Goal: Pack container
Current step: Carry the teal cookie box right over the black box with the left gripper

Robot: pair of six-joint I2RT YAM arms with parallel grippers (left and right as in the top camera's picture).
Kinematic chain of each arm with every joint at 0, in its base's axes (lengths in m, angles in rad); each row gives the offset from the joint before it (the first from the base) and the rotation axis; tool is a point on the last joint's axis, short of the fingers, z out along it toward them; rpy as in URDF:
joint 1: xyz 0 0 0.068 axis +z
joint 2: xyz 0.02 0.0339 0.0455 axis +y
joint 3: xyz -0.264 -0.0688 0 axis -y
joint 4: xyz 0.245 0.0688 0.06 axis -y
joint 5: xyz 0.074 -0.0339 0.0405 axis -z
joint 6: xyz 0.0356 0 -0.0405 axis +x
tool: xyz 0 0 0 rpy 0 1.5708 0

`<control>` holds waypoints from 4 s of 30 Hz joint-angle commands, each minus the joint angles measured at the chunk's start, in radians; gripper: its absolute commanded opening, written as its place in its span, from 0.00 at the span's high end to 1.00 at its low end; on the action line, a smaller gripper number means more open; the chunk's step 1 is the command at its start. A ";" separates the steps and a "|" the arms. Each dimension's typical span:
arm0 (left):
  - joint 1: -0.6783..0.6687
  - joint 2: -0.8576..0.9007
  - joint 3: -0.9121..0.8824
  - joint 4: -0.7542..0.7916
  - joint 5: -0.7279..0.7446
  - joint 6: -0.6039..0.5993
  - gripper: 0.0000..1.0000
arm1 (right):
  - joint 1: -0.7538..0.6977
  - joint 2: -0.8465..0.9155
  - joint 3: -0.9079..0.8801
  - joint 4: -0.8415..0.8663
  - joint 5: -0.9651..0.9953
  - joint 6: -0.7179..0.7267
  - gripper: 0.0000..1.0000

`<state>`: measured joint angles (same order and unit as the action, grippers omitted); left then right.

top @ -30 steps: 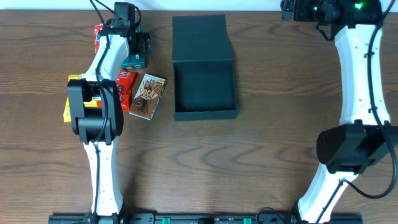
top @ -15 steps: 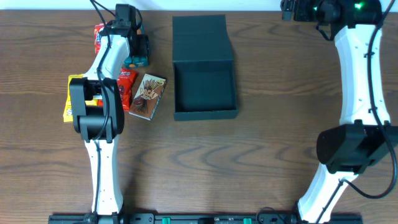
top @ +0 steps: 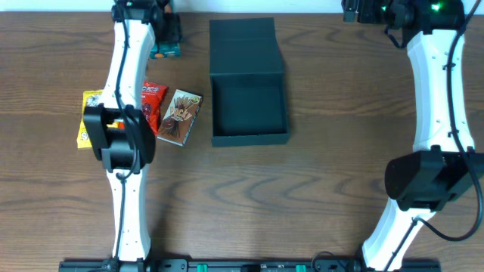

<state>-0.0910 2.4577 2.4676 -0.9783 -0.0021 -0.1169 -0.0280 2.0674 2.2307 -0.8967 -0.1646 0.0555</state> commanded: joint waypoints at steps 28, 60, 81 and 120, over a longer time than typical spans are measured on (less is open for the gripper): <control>-0.478 -0.002 -0.040 -0.381 0.134 -0.394 0.46 | -0.051 -0.001 -0.002 0.006 0.003 0.033 0.01; -0.544 -0.135 -0.009 -0.514 0.047 -0.460 0.56 | -0.051 -0.001 -0.002 0.003 0.003 0.033 0.01; -0.616 -0.135 -0.027 -0.557 -0.074 -0.534 0.64 | -0.052 -0.001 -0.002 -0.035 0.003 0.006 0.01; -0.454 -0.563 -0.424 -0.485 -0.076 -0.361 0.69 | -0.087 -0.001 -0.002 -0.050 -0.057 -0.008 0.01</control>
<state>-0.5629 2.0190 2.1784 -1.4906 -0.0597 -0.4923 -0.1303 2.0674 2.2307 -0.9455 -0.2104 0.0624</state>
